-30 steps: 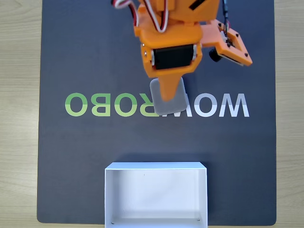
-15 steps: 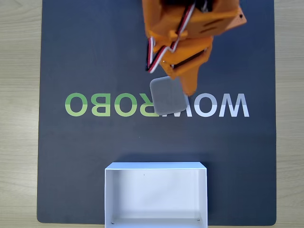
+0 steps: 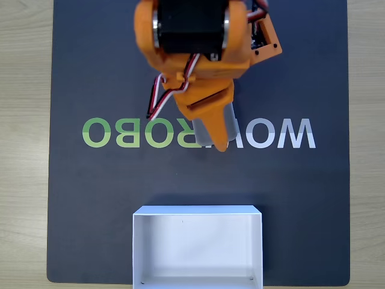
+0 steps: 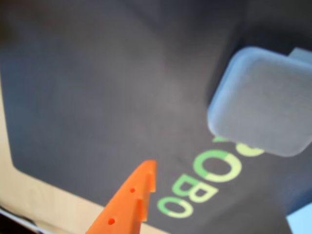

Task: Grab the usb to bin

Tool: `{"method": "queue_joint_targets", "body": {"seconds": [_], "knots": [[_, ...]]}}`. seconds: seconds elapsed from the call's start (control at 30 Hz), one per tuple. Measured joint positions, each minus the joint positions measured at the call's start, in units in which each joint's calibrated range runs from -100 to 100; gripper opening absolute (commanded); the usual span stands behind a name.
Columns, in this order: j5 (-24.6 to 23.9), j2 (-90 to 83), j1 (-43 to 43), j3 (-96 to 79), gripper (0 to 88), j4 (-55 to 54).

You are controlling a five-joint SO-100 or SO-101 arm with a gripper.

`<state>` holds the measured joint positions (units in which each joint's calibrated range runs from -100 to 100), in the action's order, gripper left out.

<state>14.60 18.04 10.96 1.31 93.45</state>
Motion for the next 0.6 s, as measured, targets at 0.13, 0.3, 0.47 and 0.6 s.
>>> {"method": "queue_joint_targets", "body": {"seconds": [0.13, 0.3, 0.47, 0.6], "knots": [[-0.21, 5.0, -0.62, 0.0, 52.4, -3.97], [-0.26, 9.99, -0.88, 0.0, 52.4, -8.19], [-0.31, 12.4, -3.63, 0.09, 52.4, -10.69], [-0.31, 13.04, -5.39, 0.09, 52.4, -11.38]]}}
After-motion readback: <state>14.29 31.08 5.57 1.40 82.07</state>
